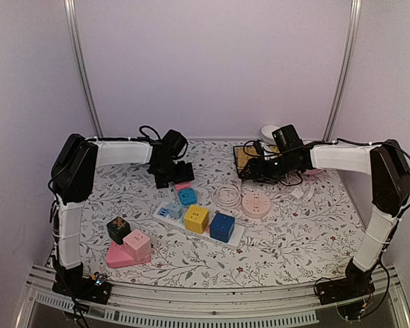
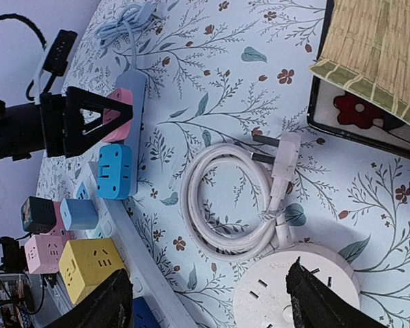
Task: Pull the plug off the socket
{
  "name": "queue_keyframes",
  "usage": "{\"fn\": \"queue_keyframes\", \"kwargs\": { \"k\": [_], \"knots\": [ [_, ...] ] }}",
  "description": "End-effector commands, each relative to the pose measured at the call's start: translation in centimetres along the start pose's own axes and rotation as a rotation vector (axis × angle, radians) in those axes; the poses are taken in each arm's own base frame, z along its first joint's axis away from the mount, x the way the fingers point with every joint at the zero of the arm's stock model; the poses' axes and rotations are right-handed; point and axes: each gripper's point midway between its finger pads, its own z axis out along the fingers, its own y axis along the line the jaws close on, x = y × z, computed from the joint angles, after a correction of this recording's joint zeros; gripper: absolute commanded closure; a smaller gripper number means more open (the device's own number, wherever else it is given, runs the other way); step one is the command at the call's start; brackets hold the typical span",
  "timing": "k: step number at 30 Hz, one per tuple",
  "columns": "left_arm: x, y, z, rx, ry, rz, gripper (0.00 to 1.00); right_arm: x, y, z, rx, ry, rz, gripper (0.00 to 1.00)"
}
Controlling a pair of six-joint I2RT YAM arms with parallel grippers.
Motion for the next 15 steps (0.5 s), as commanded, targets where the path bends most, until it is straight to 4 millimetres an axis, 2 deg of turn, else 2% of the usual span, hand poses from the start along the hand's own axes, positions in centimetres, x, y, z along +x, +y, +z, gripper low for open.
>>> {"fn": "queue_keyframes", "kwargs": {
  "k": [1, 5, 11, 15],
  "knots": [
    [1.6, -3.0, 0.6, 0.029, 0.042, 0.008, 0.03, -0.2, 1.4, 0.6, -0.08, -0.004, -0.061, 0.21],
    [2.8, -5.8, 0.7, 0.078, 0.066, 0.014, 0.03, -0.1, 1.7, 1.3, -0.116, 0.018, -0.051, 0.22],
    [3.1, -9.9, 1.2, 0.167, 0.066, 0.058, 0.03, -0.1, 1.7, 2.2, -0.141, 0.031, -0.042, 0.25],
    [2.5, -10.7, 0.8, 0.181, 0.053, 0.089, 0.03, -0.3, 2.0, 3.8, -0.169, 0.05, -0.033, 0.32]
  ]
}}
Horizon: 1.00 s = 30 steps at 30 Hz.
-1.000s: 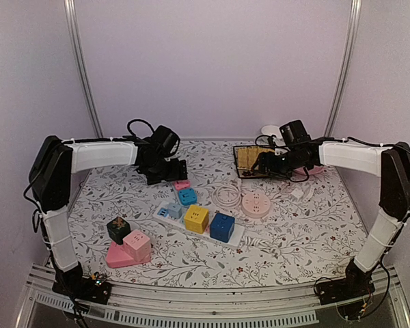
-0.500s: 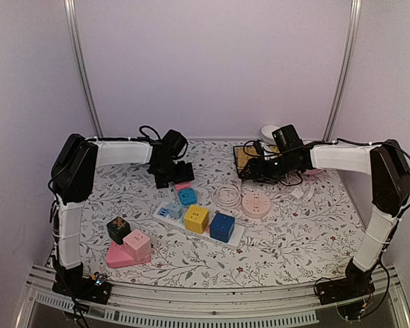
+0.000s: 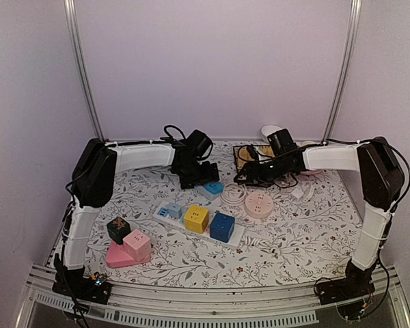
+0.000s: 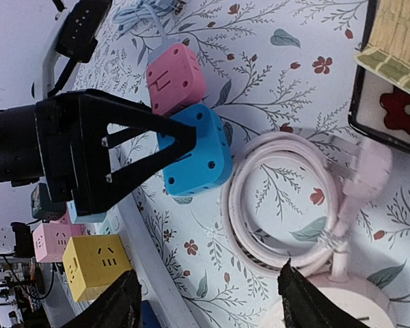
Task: Pull the plug off the socket
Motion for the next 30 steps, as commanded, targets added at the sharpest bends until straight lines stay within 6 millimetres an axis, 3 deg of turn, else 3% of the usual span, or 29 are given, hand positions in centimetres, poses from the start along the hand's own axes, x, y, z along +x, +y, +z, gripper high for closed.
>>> {"fn": "queue_keyframes", "kwargs": {
  "k": [1, 9, 13, 16, 18, 24, 27, 28, 30],
  "knots": [
    [-0.4, -1.4, -0.5, 0.039, -0.002, 0.037, 0.04, -1.4, 1.5, 2.0, -0.068, -0.004, -0.029, 0.33],
    [-1.7, 3.5, -3.8, 0.024, -0.034, 0.024, 0.09, -3.4, 3.5, 7.6, -0.102, 0.012, -0.043, 0.38],
    [-3.2, 5.7, -5.4, 0.048, -0.056, 0.024, 0.09, -4.6, 2.5, 10.2, -0.077, 0.009, -0.037, 0.38],
    [-3.9, 6.9, -6.1, 0.065, -0.063, 0.034, 0.09, -5.4, 1.3, 11.2, -0.026, -0.001, -0.024, 0.38],
    [-4.4, 7.7, -6.2, 0.072, -0.069, 0.031, 0.09, -4.7, -0.1, 12.5, 0.001, 0.018, -0.007, 0.38],
    [-5.9, 9.0, -5.2, 0.103, -0.06, 0.042, 0.11, -5.1, -1.2, 12.2, 0.075, -0.005, 0.024, 0.37],
    [-6.3, 8.7, -4.5, 0.112, -0.057, 0.064, 0.11, -4.9, -1.8, 11.9, 0.11, -0.013, 0.029, 0.35],
    [-6.5, 8.5, -4.2, 0.116, -0.057, 0.073, 0.11, -5.6, -1.1, 10.9, 0.114, -0.035, 0.019, 0.35],
    [-7.1, 8.2, -3.8, 0.12, -0.063, 0.088, 0.11, -5.8, -1.4, 10.3, 0.148, -0.045, 0.025, 0.35]
  ]
}}
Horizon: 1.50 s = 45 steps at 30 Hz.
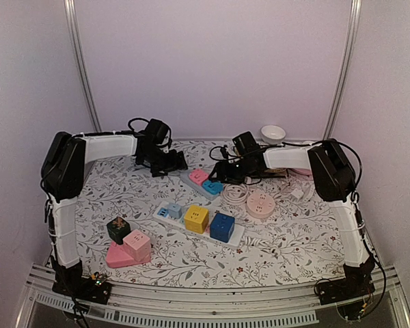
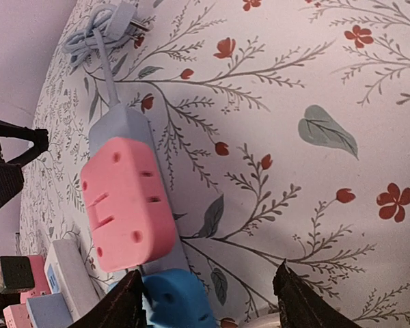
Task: Pull the plug off the socket
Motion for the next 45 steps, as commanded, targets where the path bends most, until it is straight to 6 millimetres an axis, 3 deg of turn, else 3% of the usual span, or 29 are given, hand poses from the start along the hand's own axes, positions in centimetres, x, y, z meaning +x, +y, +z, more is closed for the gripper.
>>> {"fn": "queue_keyframes", "kwargs": {
  "k": [1, 4, 9, 11, 17, 19, 27, 37, 45],
  "knots": [
    [-1.4, -0.9, 1.4, 0.038, -0.008, 0.057, 0.11, -0.3, -1.2, -1.7, 0.111, -0.022, 0.034, 0.35],
    [-1.8, -0.5, 2.7, 0.013, 0.005, 0.059, 0.11, 0.8, -1.8, -1.3, 0.119, 0.013, 0.068, 0.36],
    [-1.6, -0.1, 3.7, 0.002, 0.016, 0.048, 0.15, 2.4, 0.3, -0.5, -0.016, 0.087, 0.08, 0.39],
    [-1.1, 0.4, 4.2, -0.011, 0.03, 0.044, 0.16, 4.2, -0.1, 0.9, -0.048, 0.144, 0.106, 0.42],
    [0.1, 1.7, 5.0, -0.05, 0.056, 0.044, 0.18, 5.4, 0.9, 0.5, -0.109, 0.177, 0.138, 0.45],
    [0.4, 2.0, 5.0, -0.06, 0.059, 0.047, 0.19, 4.2, 2.6, -1.0, -0.147, 0.15, 0.126, 0.48],
    [2.4, 3.1, 5.8, -0.076, 0.11, 0.04, 0.2, 3.5, 5.5, -2.4, -0.252, 0.16, 0.106, 0.6],
    [3.2, 2.8, 5.9, -0.067, 0.127, 0.06, 0.21, 3.7, 6.5, -2.7, -0.263, 0.16, 0.092, 0.7],
    [3.4, 2.1, 5.9, -0.052, 0.133, 0.075, 0.21, 4.7, 6.9, -1.6, -0.292, 0.189, 0.119, 0.71]
  ]
}}
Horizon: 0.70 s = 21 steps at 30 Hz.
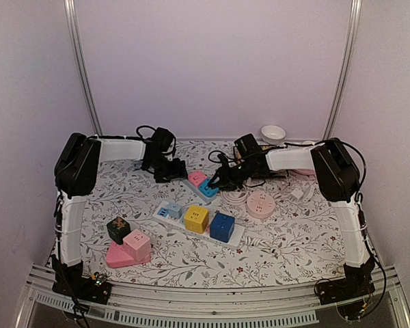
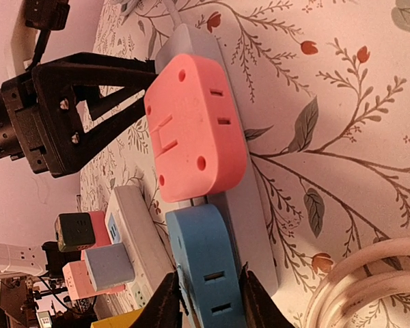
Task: Pull the plug off the socket
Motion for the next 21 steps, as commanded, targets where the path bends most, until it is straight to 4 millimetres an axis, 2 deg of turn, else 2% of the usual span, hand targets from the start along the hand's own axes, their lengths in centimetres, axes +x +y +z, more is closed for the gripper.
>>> {"fn": "queue_keyframes", "kwargs": {
  "k": [1, 10, 12, 14, 21],
  "knots": [
    [1.9, 0.2, 1.0, -0.003, 0.059, 0.027, 0.21, 1.0, 2.7, 0.5, -0.075, 0.028, -0.02, 0.72],
    [2.2, -0.3, 0.6, 0.018, 0.061, 0.033, 0.2, 1.6, 2.9, 1.4, -0.152, 0.056, 0.033, 0.8],
    [2.0, -0.2, 0.3, 0.018, 0.055, 0.034, 0.2, 1.8, 2.9, 1.4, -0.163, 0.061, 0.048, 0.88],
    [1.6, -0.2, -0.4, 0.02, 0.039, 0.028, 0.2, 1.9, 2.7, 1.4, -0.154, 0.059, 0.063, 0.92],
    [-0.8, -0.6, -3.5, 0.071, -0.026, -0.007, 0.19, 2.5, 2.0, 1.2, -0.127, 0.058, 0.077, 0.96]
  ]
}}
